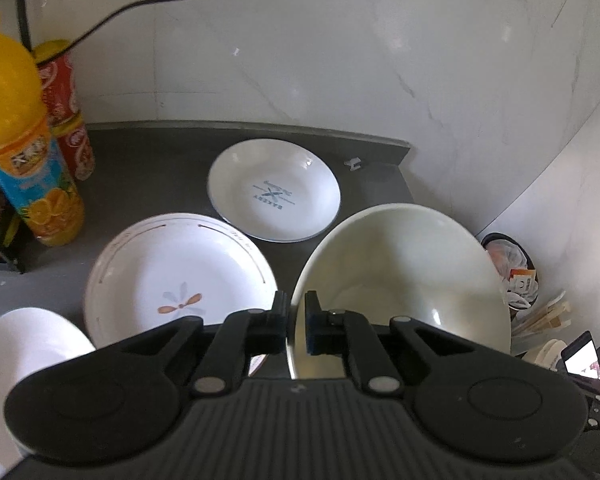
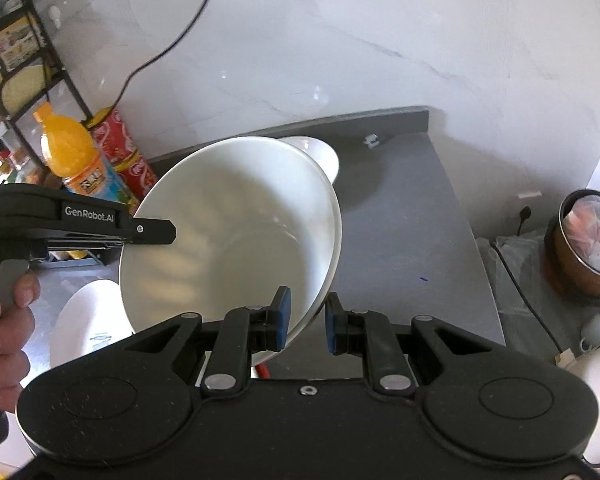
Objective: Organize plates and bowls
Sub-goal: 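Lift the white bowl with the right gripper and carry it onto the bowl stack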
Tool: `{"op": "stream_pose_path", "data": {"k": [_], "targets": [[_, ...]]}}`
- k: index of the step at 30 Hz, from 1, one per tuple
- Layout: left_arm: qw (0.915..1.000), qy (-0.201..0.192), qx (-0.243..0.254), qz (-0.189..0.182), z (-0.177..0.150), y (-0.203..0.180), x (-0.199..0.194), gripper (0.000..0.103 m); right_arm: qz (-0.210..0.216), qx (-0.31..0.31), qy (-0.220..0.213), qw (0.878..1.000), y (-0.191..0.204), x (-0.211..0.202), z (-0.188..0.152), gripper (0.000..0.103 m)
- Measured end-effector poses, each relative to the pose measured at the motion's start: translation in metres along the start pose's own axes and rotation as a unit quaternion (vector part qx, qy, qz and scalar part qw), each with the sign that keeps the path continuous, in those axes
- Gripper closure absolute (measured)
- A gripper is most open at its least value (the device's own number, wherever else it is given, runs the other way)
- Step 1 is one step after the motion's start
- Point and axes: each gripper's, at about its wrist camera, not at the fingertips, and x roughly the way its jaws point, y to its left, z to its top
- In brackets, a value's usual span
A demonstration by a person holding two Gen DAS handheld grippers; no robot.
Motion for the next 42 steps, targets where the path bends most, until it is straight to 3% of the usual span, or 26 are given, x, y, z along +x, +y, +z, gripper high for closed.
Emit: {"op": "stream_pose_path", "data": {"k": [18,42], "targets": [[0.9995,0.004,-0.029,-0.008,-0.022,0.045,-0.047,0.096,0.022,-0.045,0.031,0.998,0.042,-0.017,-0.023,0.084],[0.9965,0.067,-0.051,-0.002,-0.074,0.074,-0.037,0.096,0.019,-0.068,0.081,0.994,0.057,-0.013,-0.053,0.083]]}}
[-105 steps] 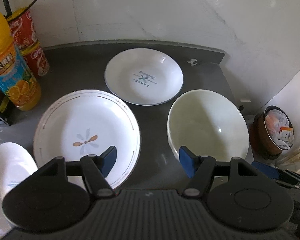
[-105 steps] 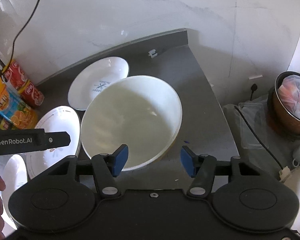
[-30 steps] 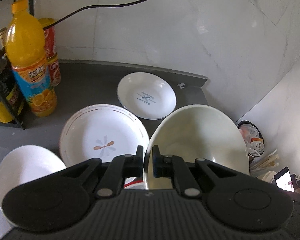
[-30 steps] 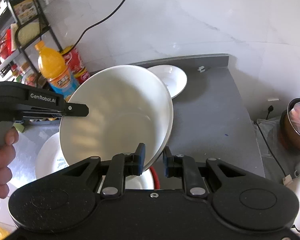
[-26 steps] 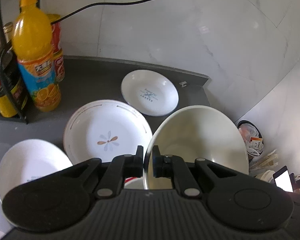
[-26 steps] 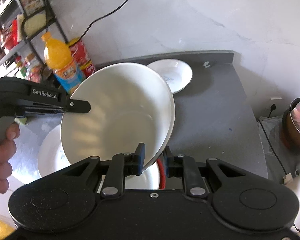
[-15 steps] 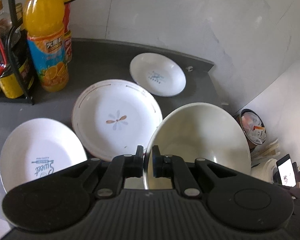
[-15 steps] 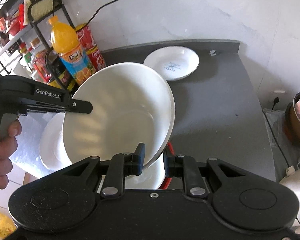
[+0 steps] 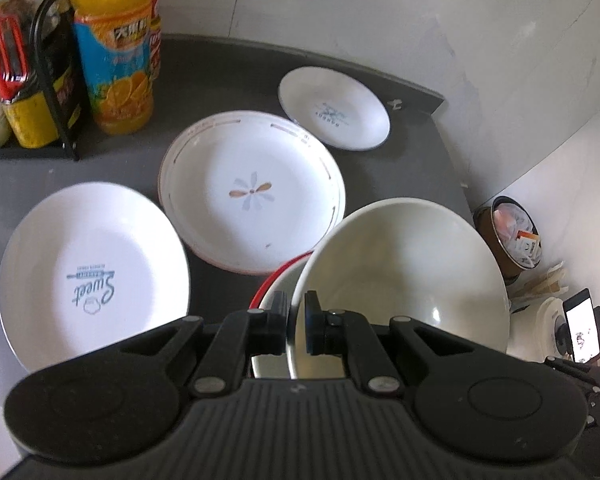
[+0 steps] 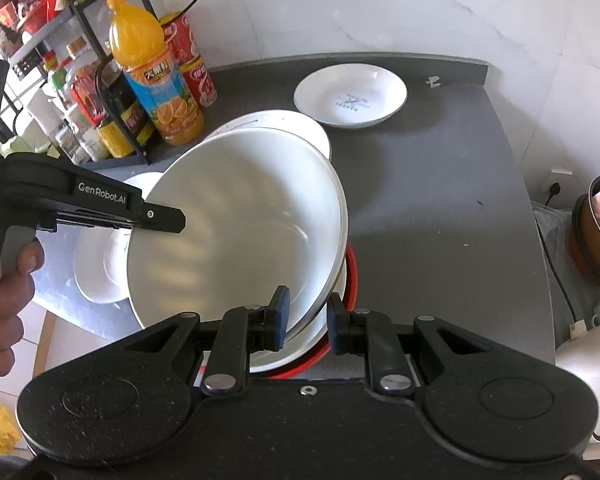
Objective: Organize plates and bowls
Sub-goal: 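Lift the white bowl with the right gripper and carry it onto the bowl stack, then lower the white bowl into the stack and open the right gripper, then withdraw the right gripper from the stack toward the white plates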
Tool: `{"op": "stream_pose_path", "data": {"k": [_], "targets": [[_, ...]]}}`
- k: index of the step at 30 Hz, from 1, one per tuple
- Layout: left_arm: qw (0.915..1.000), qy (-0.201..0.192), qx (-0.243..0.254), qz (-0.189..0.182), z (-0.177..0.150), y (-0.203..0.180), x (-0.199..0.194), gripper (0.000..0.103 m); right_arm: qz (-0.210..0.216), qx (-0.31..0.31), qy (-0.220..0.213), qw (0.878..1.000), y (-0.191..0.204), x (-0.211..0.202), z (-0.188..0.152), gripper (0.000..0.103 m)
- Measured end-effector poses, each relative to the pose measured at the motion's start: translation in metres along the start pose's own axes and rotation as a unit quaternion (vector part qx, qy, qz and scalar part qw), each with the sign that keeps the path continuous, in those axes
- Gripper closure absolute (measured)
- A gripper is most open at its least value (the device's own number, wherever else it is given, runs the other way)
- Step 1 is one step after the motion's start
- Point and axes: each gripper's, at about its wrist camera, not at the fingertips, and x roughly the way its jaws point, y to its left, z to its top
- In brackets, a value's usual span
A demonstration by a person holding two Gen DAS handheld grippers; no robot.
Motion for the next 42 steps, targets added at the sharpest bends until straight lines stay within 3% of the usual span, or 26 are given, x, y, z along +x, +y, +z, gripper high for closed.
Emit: {"op": "stream_pose_path", "data": {"k": [10,20,26,28,31,37,42], "targets": [[0.9995,0.017,-0.013,0.023,-0.015,0.001,0.013,0.096,-0.008,0.003,0.013,1.000,-0.001,0.008,-0.006,0.083],[0.9983,0.007,-0.025,0.052,-0.015,0.003,0.015,0.095,0.014,-0.010,-0.009,1.000,-0.003,0.003,-0.009,0.069],[0.9977,0.012,-0.025,0.062,-0.011,-0.002,0.013,0.091,0.034,0.018,-0.027,0.999,-0.016,-0.007,-0.009,0.041],[0.9972,0.014,-0.031,0.067,-0.009,-0.001,0.011,0.086,0.038,0.019,-0.030,0.999,-0.019,-0.006,-0.009,0.038],[0.9959,0.010,-0.033,0.084,-0.008,0.000,0.011,0.059,0.038,0.023,-0.031,0.999,-0.024,-0.004,-0.006,0.038],[0.9944,-0.006,-0.047,0.094,-0.007,0.004,0.001,0.048,0.054,0.043,-0.041,0.997,-0.033,-0.010,0.004,0.036],[0.9929,-0.015,-0.058,0.102,-0.003,0.010,-0.006,0.045,0.049,0.045,-0.050,0.997,-0.033,-0.010,0.016,0.026]]}}
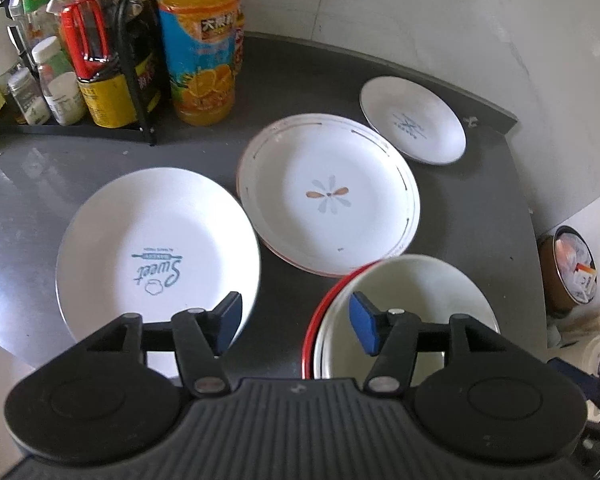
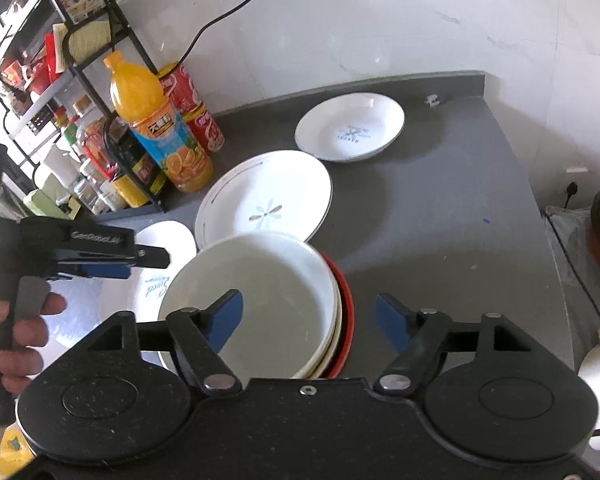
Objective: Organize plates and bowls
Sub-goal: 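Withdraw the right gripper from the stack toward the white plates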
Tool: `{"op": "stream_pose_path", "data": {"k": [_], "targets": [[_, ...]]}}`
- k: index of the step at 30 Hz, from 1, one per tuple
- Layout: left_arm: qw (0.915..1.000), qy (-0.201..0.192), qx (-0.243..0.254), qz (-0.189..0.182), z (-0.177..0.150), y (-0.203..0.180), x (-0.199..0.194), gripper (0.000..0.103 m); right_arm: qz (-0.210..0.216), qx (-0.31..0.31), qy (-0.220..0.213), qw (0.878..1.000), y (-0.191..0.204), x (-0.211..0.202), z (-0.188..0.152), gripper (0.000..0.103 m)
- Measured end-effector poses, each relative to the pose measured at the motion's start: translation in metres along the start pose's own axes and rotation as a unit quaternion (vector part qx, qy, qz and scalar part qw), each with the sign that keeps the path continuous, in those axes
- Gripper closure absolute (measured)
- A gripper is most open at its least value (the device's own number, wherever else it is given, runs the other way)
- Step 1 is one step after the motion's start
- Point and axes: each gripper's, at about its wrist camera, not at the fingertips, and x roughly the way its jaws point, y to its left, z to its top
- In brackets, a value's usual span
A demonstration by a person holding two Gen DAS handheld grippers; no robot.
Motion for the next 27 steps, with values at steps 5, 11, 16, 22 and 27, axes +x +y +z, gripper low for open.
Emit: {"op": "stream_pose_path", "data": {"k": [5,11,16,22,27], "targets": [[0.9998,-0.017,-0.003,0.003,0.009,0.010,-0.010,0.042,-0.017,0.010,-0.001,1.000,0.006,0.005,0.010,0.024],[0.9995,-0.025,-0.007,-0.016,0.024,0.028,-0.013,0.038,-0.038,0.032,-0.012,0.999,0.020,0.012,0.018,0.019],[0.9994,-0.030,0.000,-0.018,0.041,0.046,-0.013,0.035,-0.074,0.080,-0.027,0.994,0.034,0.016,0.022,0.015],[0.9990,-0.026,0.027,-0.026,0.057,0.068,-0.009,0.033,-0.107,0.115,-0.032,0.987,0.059,0.027,0.024,0.013],[0.9972,-0.019,0.054,-0.048,0.069,0.085,-0.006,0.033,-0.127,0.137,-0.040,0.982,0.077,0.032,0.029,0.011]]}}
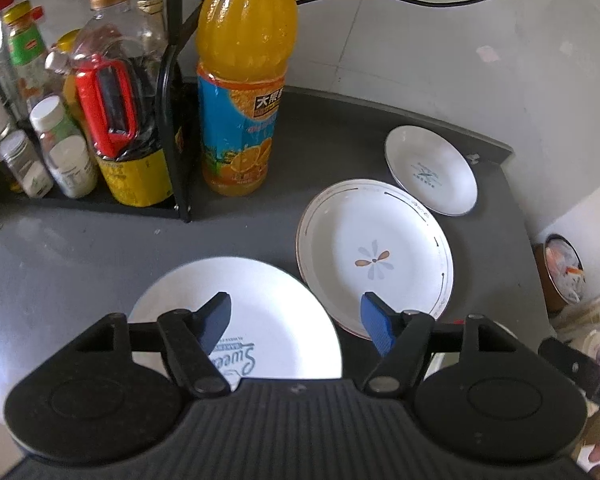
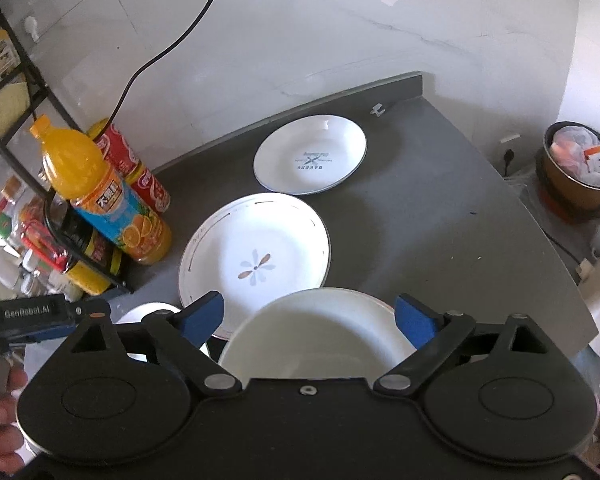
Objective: Organize plates and bowls
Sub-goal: 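Withdraw the right gripper from the stack toward the white plates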
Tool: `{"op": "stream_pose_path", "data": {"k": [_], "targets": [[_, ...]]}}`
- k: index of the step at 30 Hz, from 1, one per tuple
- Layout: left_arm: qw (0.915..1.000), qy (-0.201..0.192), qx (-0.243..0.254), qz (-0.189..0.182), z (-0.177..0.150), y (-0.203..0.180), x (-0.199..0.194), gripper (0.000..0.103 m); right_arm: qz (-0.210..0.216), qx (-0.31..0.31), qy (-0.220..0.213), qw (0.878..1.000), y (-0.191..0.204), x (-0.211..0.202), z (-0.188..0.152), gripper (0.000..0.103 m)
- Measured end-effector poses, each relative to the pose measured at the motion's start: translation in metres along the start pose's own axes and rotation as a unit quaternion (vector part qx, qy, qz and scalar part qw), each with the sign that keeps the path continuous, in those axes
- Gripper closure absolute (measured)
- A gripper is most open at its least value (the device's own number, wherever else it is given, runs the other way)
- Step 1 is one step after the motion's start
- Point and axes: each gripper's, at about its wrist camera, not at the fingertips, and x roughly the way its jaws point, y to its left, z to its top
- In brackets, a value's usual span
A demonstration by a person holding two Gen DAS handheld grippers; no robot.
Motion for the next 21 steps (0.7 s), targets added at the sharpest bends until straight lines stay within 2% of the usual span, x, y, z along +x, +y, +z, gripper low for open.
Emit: {"op": "stream_pose_path", "data": {"k": [6,11,18,21], "targets": [[0.9995,-0.002,0.020,-0.025,0.006,0.020,0.004,0.032,-0.022,0.012,-0.008,1.000,0.020,0.004,0.003,0.010],[0.9983,-0.011,0.057,-0.006,0.012,0.025,0.007,0.032,-0.021,0.016,-0.004,1.000,0.029,0.013,0.010,0.010],[0.9989,-0.001,0.046,-0.006,0.028,0.032,0.023,0.032,-0.002,0.009,0.008,1.000,0.032,0.028,0.024,0.010],[0.9992,0.005,0.037,-0.009,0.033,0.031,0.032,0.032,0.019,0.013,0.029,0.999,0.030,0.041,0.030,0.010]]}}
